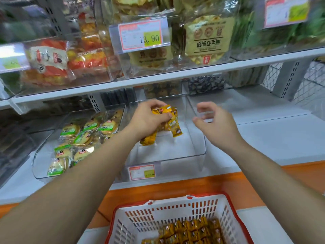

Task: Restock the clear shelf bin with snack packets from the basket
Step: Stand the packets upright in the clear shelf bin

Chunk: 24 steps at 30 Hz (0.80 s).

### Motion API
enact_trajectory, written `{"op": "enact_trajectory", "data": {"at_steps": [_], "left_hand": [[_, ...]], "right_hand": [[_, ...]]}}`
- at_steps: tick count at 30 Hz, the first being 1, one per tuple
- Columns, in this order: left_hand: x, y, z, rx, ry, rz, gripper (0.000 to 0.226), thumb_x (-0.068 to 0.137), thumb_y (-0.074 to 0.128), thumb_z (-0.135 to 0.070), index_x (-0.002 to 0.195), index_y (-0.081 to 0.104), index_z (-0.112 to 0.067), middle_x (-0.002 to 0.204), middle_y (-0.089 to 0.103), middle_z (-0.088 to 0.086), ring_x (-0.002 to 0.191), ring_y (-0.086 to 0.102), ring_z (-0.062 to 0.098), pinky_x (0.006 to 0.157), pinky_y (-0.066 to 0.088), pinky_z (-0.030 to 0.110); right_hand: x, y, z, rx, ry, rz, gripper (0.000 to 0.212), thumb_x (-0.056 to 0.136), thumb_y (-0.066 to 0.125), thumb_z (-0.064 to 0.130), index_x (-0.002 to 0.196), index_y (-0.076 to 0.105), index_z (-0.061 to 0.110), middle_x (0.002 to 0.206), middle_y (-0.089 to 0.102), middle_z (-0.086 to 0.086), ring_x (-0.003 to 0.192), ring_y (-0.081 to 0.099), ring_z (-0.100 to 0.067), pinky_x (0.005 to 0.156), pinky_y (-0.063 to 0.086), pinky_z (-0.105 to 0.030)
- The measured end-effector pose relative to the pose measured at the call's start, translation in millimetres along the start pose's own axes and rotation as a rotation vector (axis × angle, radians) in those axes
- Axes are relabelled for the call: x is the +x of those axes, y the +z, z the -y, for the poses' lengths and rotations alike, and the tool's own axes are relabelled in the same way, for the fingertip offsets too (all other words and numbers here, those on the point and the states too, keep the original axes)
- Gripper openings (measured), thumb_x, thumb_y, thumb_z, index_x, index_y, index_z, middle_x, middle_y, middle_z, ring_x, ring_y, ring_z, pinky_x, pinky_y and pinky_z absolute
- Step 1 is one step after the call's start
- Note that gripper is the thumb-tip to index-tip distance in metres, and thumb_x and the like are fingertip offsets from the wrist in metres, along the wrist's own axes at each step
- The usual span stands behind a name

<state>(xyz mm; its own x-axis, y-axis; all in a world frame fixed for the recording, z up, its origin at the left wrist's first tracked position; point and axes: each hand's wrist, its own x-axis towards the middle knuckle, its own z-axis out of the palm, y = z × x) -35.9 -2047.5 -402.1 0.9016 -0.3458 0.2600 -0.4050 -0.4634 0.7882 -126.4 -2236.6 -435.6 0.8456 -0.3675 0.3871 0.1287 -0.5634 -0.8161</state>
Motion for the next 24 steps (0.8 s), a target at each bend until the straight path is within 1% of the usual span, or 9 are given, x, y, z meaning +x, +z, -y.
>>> {"op": "enact_trajectory", "data": {"at_steps": [3,6,9,12,14,16,19,21,24], "left_hand": [[42,32,18,0.123,0.033,0.034,0.035,0.087,0.081,-0.016,0.119,0.070,-0.010,0.099,0.066,-0.002,0.087,0.060,0.010,0.075,0.039,0.013],[84,61,39,0.212,0.075,0.025,0.037,0.088,0.080,-0.018,0.121,0.067,-0.007,0.106,0.063,-0.001,0.099,0.056,0.012,0.077,0.034,0.011],[122,83,55,0.273,0.085,-0.019,0.037,0.083,0.083,-0.015,0.118,0.072,-0.008,0.118,0.071,0.010,0.110,0.065,0.025,0.091,0.047,0.023],[144,100,69,0.262,0.060,-0.001,0.034,0.081,0.084,-0.016,0.115,0.077,-0.016,0.119,0.072,0.009,0.108,0.067,0.028,0.094,0.056,0.038],[149,108,77,0.256,0.038,0.000,0.034,0.081,0.084,-0.021,0.115,0.078,-0.024,0.120,0.073,0.002,0.104,0.068,0.023,0.089,0.058,0.037],[151,113,83,0.322,0.035,-0.009,0.033,0.082,0.082,-0.026,0.115,0.077,-0.030,0.118,0.074,-0.001,0.102,0.068,0.022,0.089,0.057,0.032],[149,116,88,0.412,0.033,0.034,0.031,0.085,0.080,-0.028,0.116,0.075,-0.027,0.109,0.074,0.001,0.096,0.067,0.024,0.087,0.056,0.034],[146,113,85,0.402,0.008,0.030,0.031,0.085,0.080,-0.028,0.115,0.072,-0.025,0.099,0.069,-0.002,0.088,0.064,0.021,0.077,0.054,0.030],[136,101,71,0.270,-0.017,-0.001,0.020,0.086,0.080,-0.022,0.099,0.065,-0.025,0.087,0.062,-0.004,0.078,0.062,0.019,0.065,0.048,0.028]], "right_hand": [[2,17,-32,-0.143,0.070,0.167,0.083,0.080,0.078,0.042,0.148,0.038,0.017,0.140,0.050,0.000,0.117,0.056,-0.017,0.096,0.046,-0.031],[-2,27,-52,-0.120,0.067,0.316,0.109,0.062,0.075,0.070,0.150,0.021,0.036,0.139,0.039,0.010,0.125,0.047,-0.011,0.095,0.038,-0.024],[-2,27,-57,-0.067,0.055,0.350,0.106,0.044,0.074,0.082,0.132,0.016,0.067,0.120,0.032,0.030,0.107,0.044,0.008,0.083,0.036,-0.014],[-3,23,-57,-0.069,0.013,0.389,0.102,0.040,0.082,0.073,0.110,0.008,0.083,0.111,0.031,0.037,0.099,0.044,0.022,0.073,0.035,-0.010],[-3,23,-58,-0.084,0.012,0.404,0.106,0.040,0.083,0.069,0.113,0.007,0.081,0.113,0.031,0.029,0.096,0.044,0.019,0.071,0.035,-0.010],[-3,24,-61,-0.108,0.010,0.389,0.110,0.042,0.081,0.068,0.122,0.005,0.075,0.115,0.029,0.026,0.096,0.050,0.007,0.073,0.035,-0.011],[-3,27,-64,-0.146,0.005,0.379,0.111,0.048,0.075,0.071,0.131,0.001,0.069,0.119,0.025,0.028,0.105,0.044,-0.001,0.083,0.039,-0.022],[-4,27,-65,-0.149,-0.011,0.369,0.109,0.051,0.073,0.071,0.132,0.000,0.068,0.118,0.027,0.027,0.104,0.045,-0.003,0.083,0.041,-0.025],[-5,26,-64,-0.171,-0.026,0.362,0.112,0.056,0.072,0.070,0.143,0.002,0.057,0.122,0.032,0.021,0.108,0.052,-0.011,0.086,0.046,-0.031]]}}
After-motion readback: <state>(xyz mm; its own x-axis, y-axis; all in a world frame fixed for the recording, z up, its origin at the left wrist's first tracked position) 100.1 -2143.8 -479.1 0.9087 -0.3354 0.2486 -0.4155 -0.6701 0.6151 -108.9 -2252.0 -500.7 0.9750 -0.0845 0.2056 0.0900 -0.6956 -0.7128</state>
